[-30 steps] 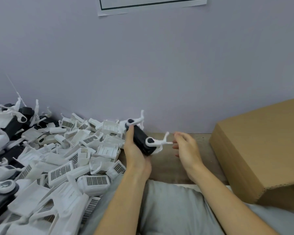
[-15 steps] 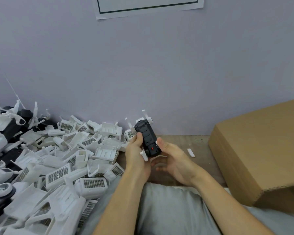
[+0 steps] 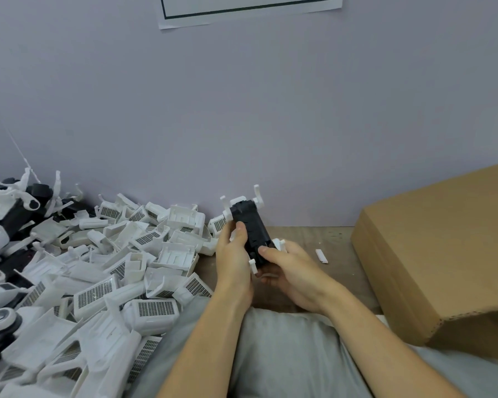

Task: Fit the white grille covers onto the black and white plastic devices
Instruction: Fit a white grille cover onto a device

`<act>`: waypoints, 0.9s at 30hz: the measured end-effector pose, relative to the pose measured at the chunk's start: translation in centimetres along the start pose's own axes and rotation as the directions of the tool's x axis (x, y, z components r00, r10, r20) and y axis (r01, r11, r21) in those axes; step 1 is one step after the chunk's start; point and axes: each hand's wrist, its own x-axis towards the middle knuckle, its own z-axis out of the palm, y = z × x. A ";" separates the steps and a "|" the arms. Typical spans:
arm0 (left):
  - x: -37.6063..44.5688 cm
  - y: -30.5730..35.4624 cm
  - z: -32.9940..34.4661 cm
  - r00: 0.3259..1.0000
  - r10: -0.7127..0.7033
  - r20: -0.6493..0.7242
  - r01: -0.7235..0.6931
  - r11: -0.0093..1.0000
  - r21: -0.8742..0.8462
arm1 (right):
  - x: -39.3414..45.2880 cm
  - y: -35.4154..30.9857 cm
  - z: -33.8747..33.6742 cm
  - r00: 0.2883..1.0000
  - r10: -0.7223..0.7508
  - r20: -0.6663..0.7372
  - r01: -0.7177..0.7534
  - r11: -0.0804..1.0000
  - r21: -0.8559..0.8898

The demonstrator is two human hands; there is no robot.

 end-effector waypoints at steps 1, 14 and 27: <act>0.1 0.0 0.0 1.000 -0.012 -0.018 0.012 1.000 -0.012 | 0.1 0.0 0.0 1.000 -0.001 0.013 0.001 1.000 0.002; -0.3 0.1 0.3 0.999 0.040 -0.028 -0.037 0.996 0.087 | 0.8 0.5 -0.3 0.994 0.038 -0.100 -0.047 0.995 -0.092; 0.4 -0.2 -0.3 0.995 -0.019 -0.093 0.025 0.998 0.065 | 0.8 0.6 -0.2 0.997 0.071 0.002 -0.071 0.997 -0.040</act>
